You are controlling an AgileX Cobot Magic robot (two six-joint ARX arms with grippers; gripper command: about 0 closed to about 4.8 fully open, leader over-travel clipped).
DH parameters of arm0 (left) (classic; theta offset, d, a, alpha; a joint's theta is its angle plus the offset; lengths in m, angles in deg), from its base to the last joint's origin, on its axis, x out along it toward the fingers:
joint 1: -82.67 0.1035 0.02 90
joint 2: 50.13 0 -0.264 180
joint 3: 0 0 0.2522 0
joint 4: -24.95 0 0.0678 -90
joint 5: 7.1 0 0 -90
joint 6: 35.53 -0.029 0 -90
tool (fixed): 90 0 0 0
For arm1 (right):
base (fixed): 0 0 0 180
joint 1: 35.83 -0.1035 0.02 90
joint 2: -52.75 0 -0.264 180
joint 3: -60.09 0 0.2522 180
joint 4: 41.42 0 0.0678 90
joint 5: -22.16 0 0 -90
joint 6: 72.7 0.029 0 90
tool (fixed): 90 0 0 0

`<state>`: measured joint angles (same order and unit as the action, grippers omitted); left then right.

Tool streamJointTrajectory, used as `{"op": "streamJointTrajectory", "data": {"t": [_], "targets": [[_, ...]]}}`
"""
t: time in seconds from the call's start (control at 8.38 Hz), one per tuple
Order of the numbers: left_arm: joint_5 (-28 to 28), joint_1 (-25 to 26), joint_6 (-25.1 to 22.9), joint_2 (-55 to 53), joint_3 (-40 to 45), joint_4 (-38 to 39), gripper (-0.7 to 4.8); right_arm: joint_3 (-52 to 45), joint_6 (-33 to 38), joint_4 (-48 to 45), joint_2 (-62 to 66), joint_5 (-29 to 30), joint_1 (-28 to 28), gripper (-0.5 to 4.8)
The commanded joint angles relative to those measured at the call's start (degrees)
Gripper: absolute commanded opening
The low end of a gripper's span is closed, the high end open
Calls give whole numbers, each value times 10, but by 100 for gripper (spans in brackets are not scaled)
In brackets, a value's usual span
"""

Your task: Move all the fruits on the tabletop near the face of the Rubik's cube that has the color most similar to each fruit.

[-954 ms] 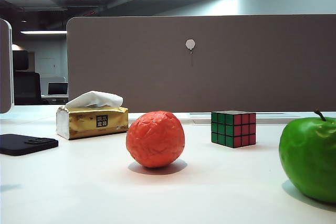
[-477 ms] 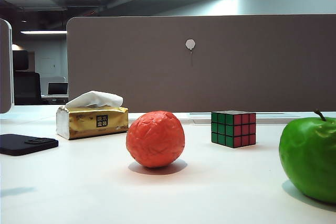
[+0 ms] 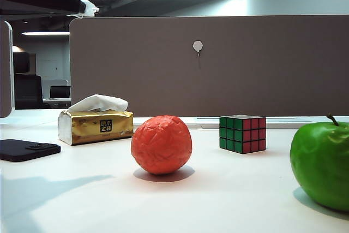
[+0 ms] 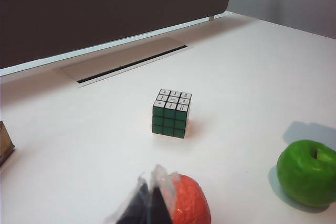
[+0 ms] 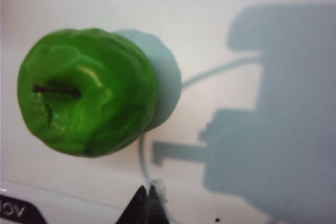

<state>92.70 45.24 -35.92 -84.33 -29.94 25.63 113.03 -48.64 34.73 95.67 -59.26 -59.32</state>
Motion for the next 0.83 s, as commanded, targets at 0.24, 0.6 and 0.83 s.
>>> {"op": "streamJointTrajectory", "data": {"t": [0.24, 0.6, 0.83], "targets": [[-3, 0, 0, 0, -3, -10, -5, 2, 20, 50, 0, 98, -83, -1], [-11, 0, 4, 0, -3, -10, -5, 1, 64, -10, 1, 21, -176, -1], [-10, 0, 14, 0, -3, -10, -5, 1, 90, -14, 19, -39, -209, -1]]}}
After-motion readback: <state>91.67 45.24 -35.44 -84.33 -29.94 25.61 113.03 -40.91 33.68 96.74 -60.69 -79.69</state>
